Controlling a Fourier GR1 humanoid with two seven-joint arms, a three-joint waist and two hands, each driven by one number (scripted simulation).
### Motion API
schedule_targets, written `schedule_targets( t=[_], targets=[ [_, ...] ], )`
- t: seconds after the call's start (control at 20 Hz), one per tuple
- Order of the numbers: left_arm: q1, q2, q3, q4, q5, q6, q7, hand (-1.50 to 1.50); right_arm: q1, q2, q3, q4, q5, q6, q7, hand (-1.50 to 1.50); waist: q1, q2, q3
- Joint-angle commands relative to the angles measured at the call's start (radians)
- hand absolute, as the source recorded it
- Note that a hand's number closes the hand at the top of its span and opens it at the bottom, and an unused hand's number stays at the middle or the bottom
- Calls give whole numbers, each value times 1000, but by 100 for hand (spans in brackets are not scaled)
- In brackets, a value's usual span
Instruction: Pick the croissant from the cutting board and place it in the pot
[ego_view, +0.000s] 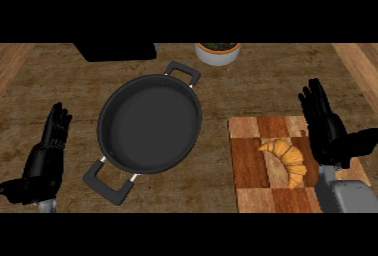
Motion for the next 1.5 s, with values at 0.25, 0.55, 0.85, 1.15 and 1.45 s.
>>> schedule_targets(
  t=[0.25, 0.55, 0.85, 1.15, 1.45],
  targets=[
    [-18, 203, 81, 172, -85, -30, 222, 0, -8, -140, 182, -76, 84, 261, -18, 150, 43, 20, -8],
    [-103, 162, 60, 221, -41, -34, 441, 0, 163, -103, 114, -95, 477, -222, -299, -150, 5, 18, -7],
    [-16, 177, 64, 108, -45, -62, 488, 0, 393, -205, 189, -449, 616, -184, -104, -150, 32, 9, -9],
    [-120, 194, 75, 190, -53, -96, 510, 0, 379, -366, 181, -515, 804, -6, 234, -150, 30, 13, -12],
    [-168, 166, 59, 213, -76, -82, 517, 0, 322, -514, 188, -663, 775, 329, 540, -150, 41, 20, -13]
  ],
)
